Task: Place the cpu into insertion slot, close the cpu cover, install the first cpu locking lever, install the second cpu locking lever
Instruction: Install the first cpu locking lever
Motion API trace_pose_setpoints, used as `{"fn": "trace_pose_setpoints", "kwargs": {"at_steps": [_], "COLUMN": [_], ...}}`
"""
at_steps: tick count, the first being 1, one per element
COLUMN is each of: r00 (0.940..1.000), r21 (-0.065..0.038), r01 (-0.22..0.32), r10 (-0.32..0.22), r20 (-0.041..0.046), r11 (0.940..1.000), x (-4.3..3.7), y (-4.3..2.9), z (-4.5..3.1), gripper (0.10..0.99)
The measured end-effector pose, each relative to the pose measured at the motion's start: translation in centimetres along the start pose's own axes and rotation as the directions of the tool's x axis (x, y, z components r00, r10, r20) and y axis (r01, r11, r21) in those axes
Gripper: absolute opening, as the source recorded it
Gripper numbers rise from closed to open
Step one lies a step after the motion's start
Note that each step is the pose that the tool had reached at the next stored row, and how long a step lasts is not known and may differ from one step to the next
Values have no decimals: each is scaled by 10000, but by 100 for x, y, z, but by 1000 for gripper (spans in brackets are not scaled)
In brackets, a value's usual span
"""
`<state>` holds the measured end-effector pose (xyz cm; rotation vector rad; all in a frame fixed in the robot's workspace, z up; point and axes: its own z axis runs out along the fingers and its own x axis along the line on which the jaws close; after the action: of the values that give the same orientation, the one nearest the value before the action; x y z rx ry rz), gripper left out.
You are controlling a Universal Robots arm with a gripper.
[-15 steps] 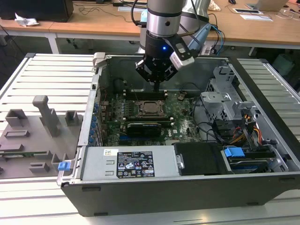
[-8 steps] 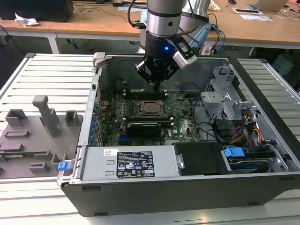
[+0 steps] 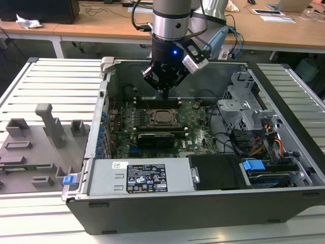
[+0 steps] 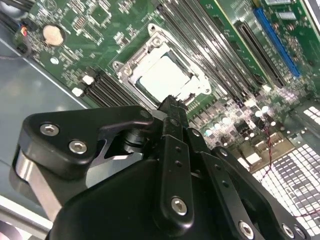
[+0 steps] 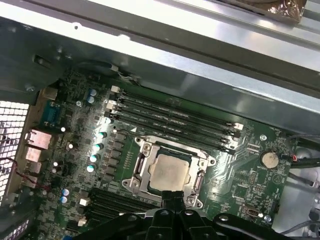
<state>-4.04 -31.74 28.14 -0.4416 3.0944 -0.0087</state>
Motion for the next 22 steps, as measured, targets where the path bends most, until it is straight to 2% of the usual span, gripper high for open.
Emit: {"fn": "trace_pose_setpoints", "kwargs": {"at_steps": [6, 8, 10, 12, 15, 16, 19, 22], "r00": [9999, 9991, 9957, 9874, 9677, 9653, 9651, 9647], "r21": [37, 43, 52, 64, 79, 78, 45, -10], "r01": [4, -390, -912, -1580, -2519, -2608, -2617, -2630], "r10": [-4, 390, 911, 1579, 2518, 2607, 2617, 2630], "r20": [150, 153, 149, 144, 140, 139, 140, 142], "r11": [10000, 9992, 9958, 9874, 9677, 9654, 9651, 9648], "x": [129, 134, 135, 135, 137, 161, 287, 473], "y": [38, 40, 41, 41, 42, 48, 85, 139], "z": [-1, 9, 21, 36, 60, 62, 65, 82], "gripper": [110, 110, 110, 110, 110, 110, 110, 110]}}
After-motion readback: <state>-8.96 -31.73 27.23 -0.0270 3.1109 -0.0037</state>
